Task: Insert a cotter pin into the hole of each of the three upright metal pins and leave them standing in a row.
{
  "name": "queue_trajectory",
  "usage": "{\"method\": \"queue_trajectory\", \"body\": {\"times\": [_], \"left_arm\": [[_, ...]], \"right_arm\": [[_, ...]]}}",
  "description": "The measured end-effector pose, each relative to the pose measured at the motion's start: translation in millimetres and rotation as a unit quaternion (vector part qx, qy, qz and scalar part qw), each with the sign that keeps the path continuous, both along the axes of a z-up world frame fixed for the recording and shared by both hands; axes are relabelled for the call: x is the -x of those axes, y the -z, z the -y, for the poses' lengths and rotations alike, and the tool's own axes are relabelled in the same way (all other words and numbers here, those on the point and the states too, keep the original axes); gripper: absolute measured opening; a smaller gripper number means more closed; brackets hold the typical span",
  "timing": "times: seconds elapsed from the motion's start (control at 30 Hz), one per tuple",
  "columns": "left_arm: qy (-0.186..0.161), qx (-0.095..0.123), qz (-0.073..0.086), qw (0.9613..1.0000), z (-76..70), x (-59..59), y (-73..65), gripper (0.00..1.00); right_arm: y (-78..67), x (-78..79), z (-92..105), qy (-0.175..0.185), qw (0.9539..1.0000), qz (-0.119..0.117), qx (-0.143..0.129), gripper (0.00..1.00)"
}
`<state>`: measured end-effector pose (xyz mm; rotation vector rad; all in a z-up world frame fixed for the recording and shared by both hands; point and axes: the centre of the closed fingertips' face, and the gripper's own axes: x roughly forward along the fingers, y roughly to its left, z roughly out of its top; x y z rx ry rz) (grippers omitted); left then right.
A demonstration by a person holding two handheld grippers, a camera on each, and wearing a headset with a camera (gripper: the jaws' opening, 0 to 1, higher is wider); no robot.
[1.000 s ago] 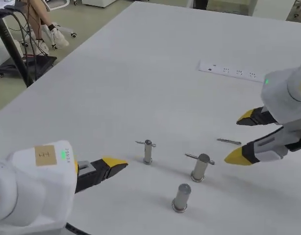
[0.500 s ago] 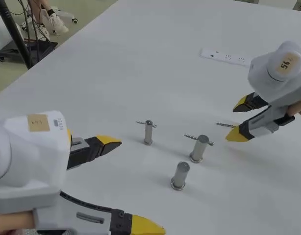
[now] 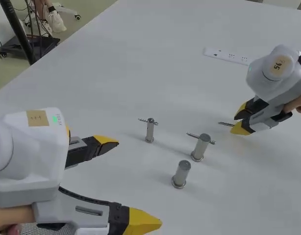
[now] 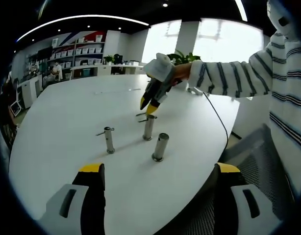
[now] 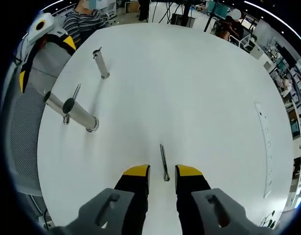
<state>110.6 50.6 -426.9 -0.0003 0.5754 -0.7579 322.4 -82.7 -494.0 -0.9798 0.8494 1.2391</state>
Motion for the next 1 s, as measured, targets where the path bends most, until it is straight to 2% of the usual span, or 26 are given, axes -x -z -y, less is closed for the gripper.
{"method": "queue_trajectory", "body": {"times": [0.13,0.2,0.23,0.37,0.47,0.5,0.57,0.8,1.0], "left_arm": [[-0.001,0.002,-0.003,1.0,0.2,0.5,1.2,0.9],[-0.004,0.002,0.001,1.0,-1.0,-1.0,1.5,0.89],[-0.006,0.005,-0.001,1.0,-1.3,-1.3,1.3,0.88],[-0.01,0.012,-0.004,0.9999,-1.6,-1.9,0.2,0.87],[-0.016,0.02,-0.009,0.9996,-1.6,-2.0,0.2,0.87],[-0.021,0.024,-0.012,0.9994,-2.6,-2.5,0.6,0.86],[-0.022,0.027,-0.015,0.9993,-2.5,-2.4,0.6,0.85],[-0.013,0.021,-0.023,0.9994,0.4,1.0,3.0,0.85],[-0.019,0.015,-0.035,0.9991,-0.2,2.1,8.8,0.83]], "right_arm": [[3.6,-2.3,0.1,-0.004,0.9999,0.004,0.015,0.12],[6.0,-0.7,4.3,-0.012,0.9993,0.0,0.034,0.1],[4.9,-0.6,0.1,-0.012,0.9996,-0.001,0.024,0.09],[5.8,-1.0,-0.3,-0.018,0.9993,-0.005,0.033,0.06],[8.2,7.1,-0.7,-0.026,0.9985,-0.02,0.045,0.0],[7.5,3.0,-0.3,-0.044,0.9973,-0.001,0.059,0.0],[8.0,3.4,-0.9,-0.062,0.9953,0.011,0.074,0.0],[9.0,3.6,-3.0,-0.073,0.9925,0.005,0.098,0.0],[10.1,5.8,-3.7,-0.102,0.9867,0.008,0.127,0.0]]}}
